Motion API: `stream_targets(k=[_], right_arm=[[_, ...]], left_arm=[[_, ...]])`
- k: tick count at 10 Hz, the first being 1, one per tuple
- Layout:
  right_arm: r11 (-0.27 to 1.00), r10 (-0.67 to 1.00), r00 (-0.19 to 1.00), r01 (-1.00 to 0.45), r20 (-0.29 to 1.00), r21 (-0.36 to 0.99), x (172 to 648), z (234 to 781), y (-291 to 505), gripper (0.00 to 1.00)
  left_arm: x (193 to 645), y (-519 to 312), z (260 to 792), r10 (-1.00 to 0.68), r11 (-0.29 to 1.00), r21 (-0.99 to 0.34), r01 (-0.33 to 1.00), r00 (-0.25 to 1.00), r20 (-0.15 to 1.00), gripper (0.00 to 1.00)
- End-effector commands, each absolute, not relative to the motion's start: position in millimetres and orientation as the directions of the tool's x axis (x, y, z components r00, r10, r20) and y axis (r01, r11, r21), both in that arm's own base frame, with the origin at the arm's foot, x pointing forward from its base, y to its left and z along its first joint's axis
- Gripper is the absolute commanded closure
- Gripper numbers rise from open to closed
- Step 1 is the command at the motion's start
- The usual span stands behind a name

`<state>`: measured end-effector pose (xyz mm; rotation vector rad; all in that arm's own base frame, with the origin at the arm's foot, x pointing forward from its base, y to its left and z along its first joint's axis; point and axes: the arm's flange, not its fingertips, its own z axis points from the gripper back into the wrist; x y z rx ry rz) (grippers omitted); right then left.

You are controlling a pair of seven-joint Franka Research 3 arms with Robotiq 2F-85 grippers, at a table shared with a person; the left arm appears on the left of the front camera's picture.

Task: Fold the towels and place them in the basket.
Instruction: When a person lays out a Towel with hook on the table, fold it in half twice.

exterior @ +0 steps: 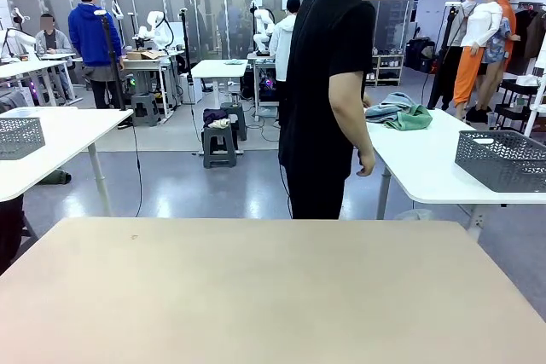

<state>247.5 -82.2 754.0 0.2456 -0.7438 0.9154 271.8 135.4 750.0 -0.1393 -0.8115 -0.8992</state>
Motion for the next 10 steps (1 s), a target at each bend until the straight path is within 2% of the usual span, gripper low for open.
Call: stream_targets(k=[1,10], right_arm=[[0.591,0.632,0.37,-0.799,0.681,-0.114,247.5,751.6,-81.9,0.0],[0.591,0.632,0.37,-0.799,0.681,-0.114,247.5,751.6,-81.9,0.0]], left_arm=[[272.6,132.9,751.5,-0.643,0.628,0.219,0.747,0.339,0.686,0.0],[272.6,132.9,751.5,-0.643,0.628,0.219,0.747,0.339,0.686,0.0]])
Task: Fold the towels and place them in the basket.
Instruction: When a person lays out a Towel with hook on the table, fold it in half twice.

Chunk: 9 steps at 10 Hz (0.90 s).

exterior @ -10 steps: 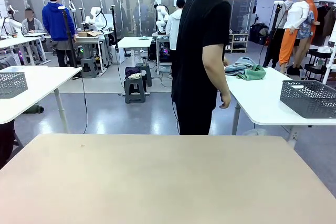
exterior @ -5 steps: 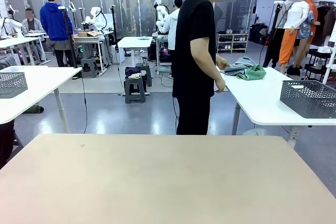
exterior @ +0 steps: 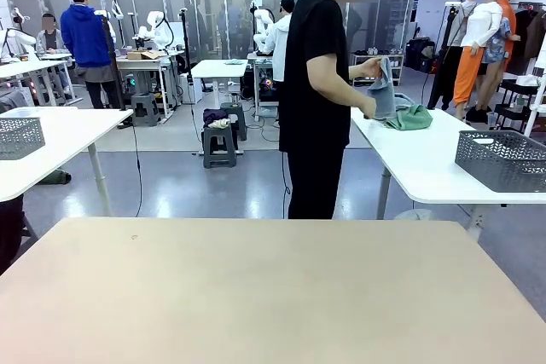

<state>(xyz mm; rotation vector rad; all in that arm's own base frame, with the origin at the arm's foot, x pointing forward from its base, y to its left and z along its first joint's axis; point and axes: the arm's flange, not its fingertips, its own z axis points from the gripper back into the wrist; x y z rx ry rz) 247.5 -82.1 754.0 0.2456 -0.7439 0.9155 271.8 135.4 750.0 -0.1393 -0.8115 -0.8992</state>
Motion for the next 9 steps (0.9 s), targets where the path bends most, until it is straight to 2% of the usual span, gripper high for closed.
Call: stream_targets(k=[1,9], right_arm=[[0.591,0.632,0.37,-0.799,0.681,-0.114,247.5,751.6,-81.9,0.0],[0.591,0.632,0.37,-0.799,0.681,-0.114,247.5,751.6,-81.9,0.0]], left_arm=[[272.6,132.9,751.5,-0.643,0.628,0.219,0.747,0.339,0.686,0.0],[272.6,132.9,751.5,-0.643,0.628,0.219,0.747,0.339,0.686,0.0]])
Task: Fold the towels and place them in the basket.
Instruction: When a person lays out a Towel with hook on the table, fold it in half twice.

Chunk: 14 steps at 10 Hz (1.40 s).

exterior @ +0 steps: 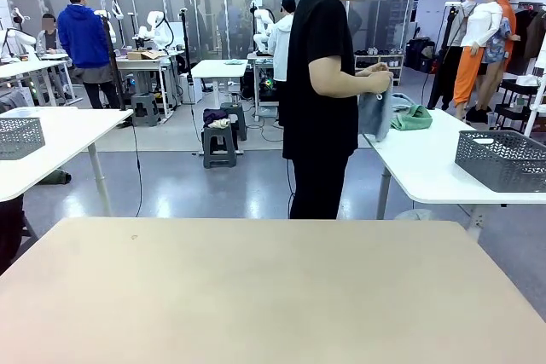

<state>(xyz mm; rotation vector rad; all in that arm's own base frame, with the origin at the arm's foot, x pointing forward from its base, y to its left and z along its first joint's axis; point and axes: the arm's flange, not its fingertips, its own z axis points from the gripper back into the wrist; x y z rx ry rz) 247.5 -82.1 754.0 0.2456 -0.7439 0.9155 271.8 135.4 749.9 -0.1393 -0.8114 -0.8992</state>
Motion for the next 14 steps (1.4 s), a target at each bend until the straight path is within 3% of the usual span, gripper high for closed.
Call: stream_targets(k=[1,14], right_arm=[[0.591,0.632,0.37,-0.799,0.681,-0.114,247.5,751.6,-81.9,0.0],[0.591,0.632,0.37,-0.799,0.681,-0.114,247.5,751.6,-81.9,0.0]], left_arm=[[272.6,132.9,751.5,-0.643,0.628,0.219,0.747,0.339,0.686,0.0],[272.6,132.9,751.5,-0.643,0.628,0.219,0.747,0.339,0.686,0.0]])
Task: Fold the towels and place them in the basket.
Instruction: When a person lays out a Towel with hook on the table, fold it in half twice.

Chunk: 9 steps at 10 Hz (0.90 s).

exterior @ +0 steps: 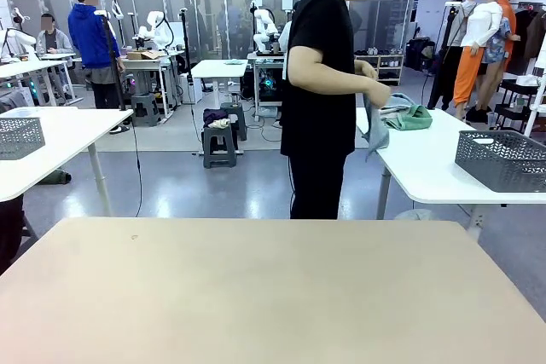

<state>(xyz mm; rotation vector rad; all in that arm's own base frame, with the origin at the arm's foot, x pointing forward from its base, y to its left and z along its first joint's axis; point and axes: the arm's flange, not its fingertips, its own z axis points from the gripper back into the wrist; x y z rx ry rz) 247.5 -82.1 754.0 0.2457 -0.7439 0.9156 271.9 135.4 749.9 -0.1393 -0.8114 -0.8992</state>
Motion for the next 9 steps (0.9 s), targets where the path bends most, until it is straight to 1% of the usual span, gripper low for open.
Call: stream_targets(k=[1,9], right_arm=[[0.591,0.632,0.37,-0.799,0.681,-0.114,247.5,751.6,-81.9,0.0],[0.591,0.632,0.37,-0.799,0.681,-0.114,247.5,751.6,-81.9,0.0]], left_arm=[[272.6,132.9,751.5,-0.643,0.628,0.219,0.747,0.339,0.686,0.0],[272.6,132.9,751.5,-0.643,0.628,0.219,0.747,0.339,0.686,0.0]])
